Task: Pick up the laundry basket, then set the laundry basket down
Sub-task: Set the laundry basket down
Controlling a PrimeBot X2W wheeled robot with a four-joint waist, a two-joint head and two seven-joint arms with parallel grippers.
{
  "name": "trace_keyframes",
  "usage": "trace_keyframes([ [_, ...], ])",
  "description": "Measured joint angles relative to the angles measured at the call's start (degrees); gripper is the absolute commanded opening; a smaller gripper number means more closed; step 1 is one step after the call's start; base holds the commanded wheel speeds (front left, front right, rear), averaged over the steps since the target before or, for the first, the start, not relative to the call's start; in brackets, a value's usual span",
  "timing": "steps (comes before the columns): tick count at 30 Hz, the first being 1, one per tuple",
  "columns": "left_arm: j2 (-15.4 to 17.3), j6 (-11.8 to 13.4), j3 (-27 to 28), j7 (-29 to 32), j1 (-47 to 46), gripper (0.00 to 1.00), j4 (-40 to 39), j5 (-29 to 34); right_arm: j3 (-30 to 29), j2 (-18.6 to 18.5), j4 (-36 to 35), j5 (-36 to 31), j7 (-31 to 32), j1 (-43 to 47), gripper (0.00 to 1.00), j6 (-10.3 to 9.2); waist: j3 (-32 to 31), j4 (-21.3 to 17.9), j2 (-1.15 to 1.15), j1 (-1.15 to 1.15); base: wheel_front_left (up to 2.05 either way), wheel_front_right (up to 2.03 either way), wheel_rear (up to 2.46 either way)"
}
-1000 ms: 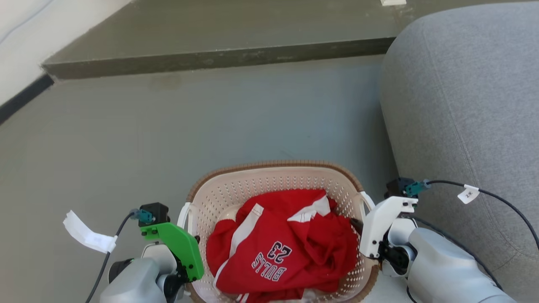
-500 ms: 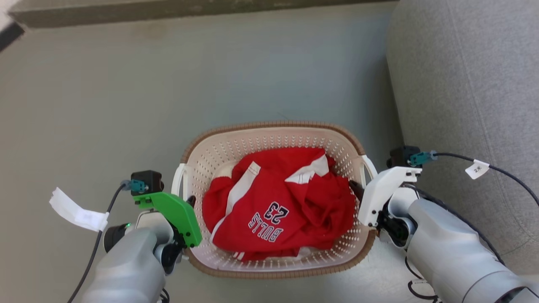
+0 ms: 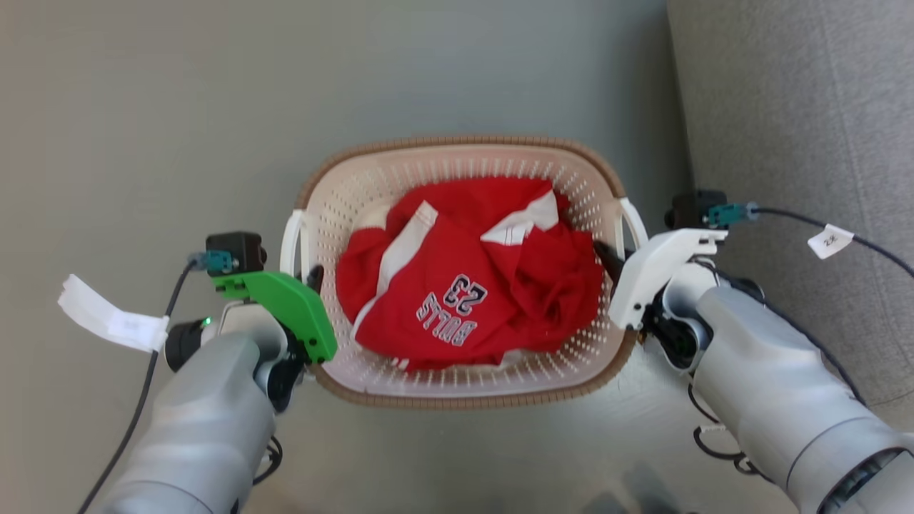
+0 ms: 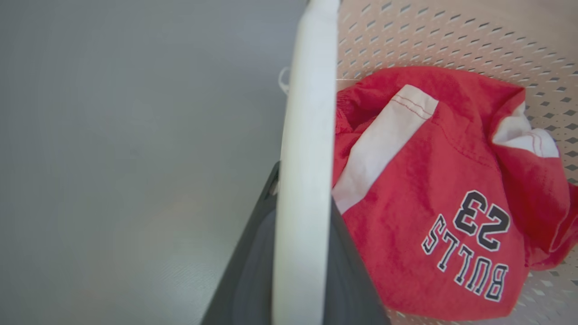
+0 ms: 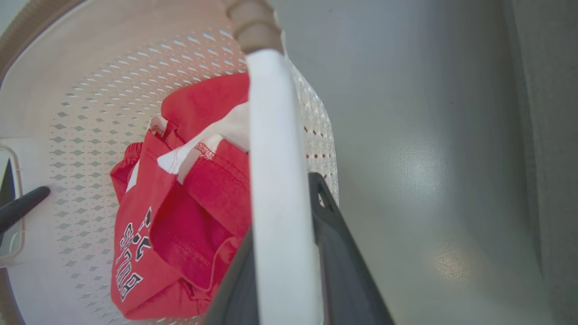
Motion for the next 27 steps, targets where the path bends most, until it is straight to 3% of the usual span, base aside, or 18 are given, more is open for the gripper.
trace_keyframes([
  [27,0.23,0.07,1.48,-5.91,-8.42,0.00,-0.88,0.16,1.53,-2.02,-2.76,-0.13,-7.14,-8.03,0.00,0.00,15.30,0.75,0.00,0.01,0.00,0.00,0.00],
])
